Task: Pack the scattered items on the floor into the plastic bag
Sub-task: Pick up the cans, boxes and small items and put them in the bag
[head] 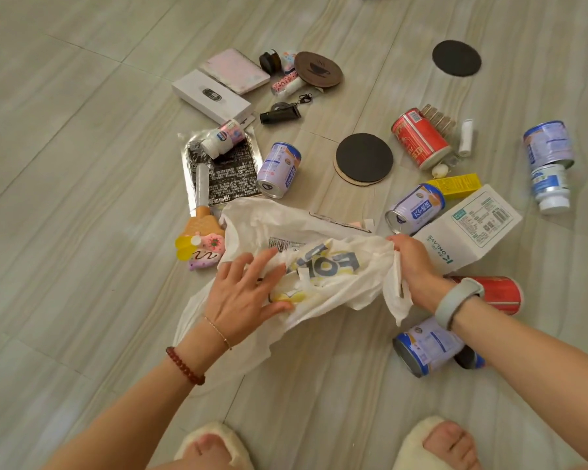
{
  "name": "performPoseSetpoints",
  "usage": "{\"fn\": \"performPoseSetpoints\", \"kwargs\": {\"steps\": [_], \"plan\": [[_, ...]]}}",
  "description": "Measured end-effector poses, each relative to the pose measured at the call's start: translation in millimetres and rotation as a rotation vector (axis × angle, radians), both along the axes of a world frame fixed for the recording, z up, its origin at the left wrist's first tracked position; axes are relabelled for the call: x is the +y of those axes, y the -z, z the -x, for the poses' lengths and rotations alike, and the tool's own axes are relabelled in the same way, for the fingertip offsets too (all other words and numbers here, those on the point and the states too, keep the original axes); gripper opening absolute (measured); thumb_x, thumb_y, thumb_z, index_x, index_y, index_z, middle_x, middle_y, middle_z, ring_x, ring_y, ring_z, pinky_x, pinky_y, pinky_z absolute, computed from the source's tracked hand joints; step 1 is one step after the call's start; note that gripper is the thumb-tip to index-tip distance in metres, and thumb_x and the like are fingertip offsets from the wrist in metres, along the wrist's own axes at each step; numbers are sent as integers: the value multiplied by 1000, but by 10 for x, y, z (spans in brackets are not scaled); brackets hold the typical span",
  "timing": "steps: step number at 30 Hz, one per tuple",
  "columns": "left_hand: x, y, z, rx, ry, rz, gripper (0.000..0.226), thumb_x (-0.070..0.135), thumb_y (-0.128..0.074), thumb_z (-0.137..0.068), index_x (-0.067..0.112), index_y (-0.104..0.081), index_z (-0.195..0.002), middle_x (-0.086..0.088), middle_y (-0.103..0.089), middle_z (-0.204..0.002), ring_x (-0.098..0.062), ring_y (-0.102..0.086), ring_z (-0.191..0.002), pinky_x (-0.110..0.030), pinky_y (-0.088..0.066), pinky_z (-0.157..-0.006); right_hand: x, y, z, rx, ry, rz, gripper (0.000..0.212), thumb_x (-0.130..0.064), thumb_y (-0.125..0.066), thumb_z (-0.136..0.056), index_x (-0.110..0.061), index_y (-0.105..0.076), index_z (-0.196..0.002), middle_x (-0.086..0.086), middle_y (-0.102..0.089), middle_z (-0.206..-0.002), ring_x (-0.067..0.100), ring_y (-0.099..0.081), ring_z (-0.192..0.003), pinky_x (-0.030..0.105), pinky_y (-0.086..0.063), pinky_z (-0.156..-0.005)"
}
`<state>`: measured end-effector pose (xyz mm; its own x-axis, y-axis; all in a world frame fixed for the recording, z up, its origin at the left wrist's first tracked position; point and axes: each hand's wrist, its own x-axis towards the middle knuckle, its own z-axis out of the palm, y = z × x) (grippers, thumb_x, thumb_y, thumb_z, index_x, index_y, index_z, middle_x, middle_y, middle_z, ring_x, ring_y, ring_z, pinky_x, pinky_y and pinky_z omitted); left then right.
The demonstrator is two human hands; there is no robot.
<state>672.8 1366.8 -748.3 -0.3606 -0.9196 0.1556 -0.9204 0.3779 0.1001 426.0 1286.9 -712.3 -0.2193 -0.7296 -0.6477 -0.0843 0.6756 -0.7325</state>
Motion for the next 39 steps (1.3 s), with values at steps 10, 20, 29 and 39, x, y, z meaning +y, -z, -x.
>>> {"fn": "performPoseSetpoints", "kwargs": {"steps": [10, 20, 29, 39], "plan": [[-293, -239, -51, 715, -365, -336, 34, 26, -38, -88, 2, -59, -77, -8, -54, -69, -16, -48, -63, -24, -38, -63, 321, 124, 281, 859, -1303, 599, 76, -42, -56, -86, -39, -2, -139, 6, -43, -120, 21, -55, -81, 29, -47, -53], [-234, -492, 274, 1031, -877, -340, 34, 17, -32, -98, 18, -36, -64, 5, -40, -65, -4, -38, -63, -25, -22, -59, 317, 58, 122, 1136, -1010, 850, 66, -22, -48, -69, -10, -36, -132, 12, -42, -132, 29, -45, -118, 50, -41, -93], [-242, -726, 206, 1248, -812, -703, 31, 34, -33, -97, 19, -56, -110, 4, -54, -103, -12, -51, -95, -20, -38, -77, 104, 210, -47, 892, -1421, 808, 89, -2, -68, -71, -26, -19, -142, 14, -65, -101, 37, -62, -95, 52, -47, -88], [11, -107, 193, 91, -39, 501, 22, 20, -67, -82, 23, -60, -102, 6, -51, -110, -17, -51, -100, -37, -35, -87, 123, 173, -228, 869, -1271, 438, 47, -23, -37, -96, -25, -24, -141, 10, -39, -133, 32, -55, -87, 34, -35, -63]]}}
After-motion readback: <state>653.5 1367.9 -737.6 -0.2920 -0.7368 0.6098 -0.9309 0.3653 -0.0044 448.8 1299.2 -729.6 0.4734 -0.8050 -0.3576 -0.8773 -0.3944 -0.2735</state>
